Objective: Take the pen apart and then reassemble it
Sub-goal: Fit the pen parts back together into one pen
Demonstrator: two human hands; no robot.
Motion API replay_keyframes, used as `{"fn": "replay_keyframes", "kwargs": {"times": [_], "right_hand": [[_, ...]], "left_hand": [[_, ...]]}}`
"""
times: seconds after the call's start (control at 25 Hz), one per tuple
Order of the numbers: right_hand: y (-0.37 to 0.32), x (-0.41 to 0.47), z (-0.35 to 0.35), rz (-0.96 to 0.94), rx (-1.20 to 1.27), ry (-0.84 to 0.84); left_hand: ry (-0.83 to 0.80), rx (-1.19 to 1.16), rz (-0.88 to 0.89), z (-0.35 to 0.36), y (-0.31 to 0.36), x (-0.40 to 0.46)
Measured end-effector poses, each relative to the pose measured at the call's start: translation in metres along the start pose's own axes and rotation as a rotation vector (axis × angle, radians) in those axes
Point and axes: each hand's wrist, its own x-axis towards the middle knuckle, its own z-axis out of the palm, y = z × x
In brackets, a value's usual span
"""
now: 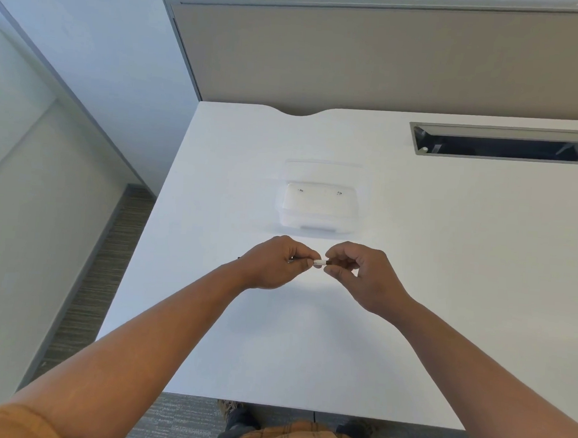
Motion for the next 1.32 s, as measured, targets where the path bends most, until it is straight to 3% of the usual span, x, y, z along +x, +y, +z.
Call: {"fn": "replay_keyframes", "kwargs": {"times": [0.32, 0.56, 0.68, 0.88, 1.08, 1.12, 1.32], "right_hand": [[-0.001, 0.001, 0.005, -0.068, -0.119, 0.090], [-0.001, -0.002, 0.011, 0.183, 0.056, 0.050], [-0.004, -0.003, 0.005, 0.085, 0.063, 0.100], [-0.004, 0.000, 0.004, -0.088, -0.162, 0.110], [-0.005, 0.001, 0.013, 0.360, 0.190, 0.052], [-0.005, 0.000, 0.012, 0.327, 0.162, 0.056], [0.003, -0.003, 0.002, -0.206, -0.347, 0.149]], "left_hand": [[-0.001, -0.069, -0.005, -0.002, 0.003, 0.006], [-0.022, -0.009, -0.022, 0.001, 0.004, 0.006], [-0.027, -0.071, -0.041, -0.001, 0.004, 0.008], [-0.008, -0.109, -0.037, 0.001, 0.006, 0.008], [-0.026, -0.048, -0.038, 0.004, 0.005, 0.011], [-0.033, -0.068, -0.044, 0.004, 0.006, 0.012], [-0.051, -0.148, -0.083, 0.002, 0.016, 0.012]]}}
